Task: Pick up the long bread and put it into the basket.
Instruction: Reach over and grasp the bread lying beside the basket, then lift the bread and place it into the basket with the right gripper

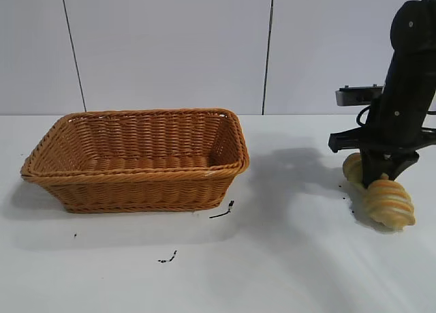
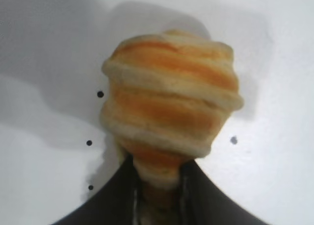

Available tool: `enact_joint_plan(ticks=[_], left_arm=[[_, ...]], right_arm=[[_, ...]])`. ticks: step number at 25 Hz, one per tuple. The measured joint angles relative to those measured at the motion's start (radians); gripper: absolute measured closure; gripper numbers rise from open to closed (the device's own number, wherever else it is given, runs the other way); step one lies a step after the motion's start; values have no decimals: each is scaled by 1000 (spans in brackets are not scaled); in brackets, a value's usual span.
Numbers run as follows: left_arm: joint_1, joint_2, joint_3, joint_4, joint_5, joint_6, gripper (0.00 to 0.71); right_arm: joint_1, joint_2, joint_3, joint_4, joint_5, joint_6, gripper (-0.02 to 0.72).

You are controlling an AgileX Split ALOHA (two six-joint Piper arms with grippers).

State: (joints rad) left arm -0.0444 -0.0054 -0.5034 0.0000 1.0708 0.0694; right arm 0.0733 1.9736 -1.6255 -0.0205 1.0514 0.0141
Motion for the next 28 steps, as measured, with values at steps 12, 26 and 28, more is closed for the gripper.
enact_joint_plan(ticks=[12,26,28], left_arm=[[0,0,0,0,0,0,14],[0,0,0,0,0,0,14],[0,0,0,0,0,0,14]], right_arm=[[134,26,-347,-24,160,-205,610],[489,226,-486,-23,-59,-744,610],[526,238,-486,-18,-121,-767,610]])
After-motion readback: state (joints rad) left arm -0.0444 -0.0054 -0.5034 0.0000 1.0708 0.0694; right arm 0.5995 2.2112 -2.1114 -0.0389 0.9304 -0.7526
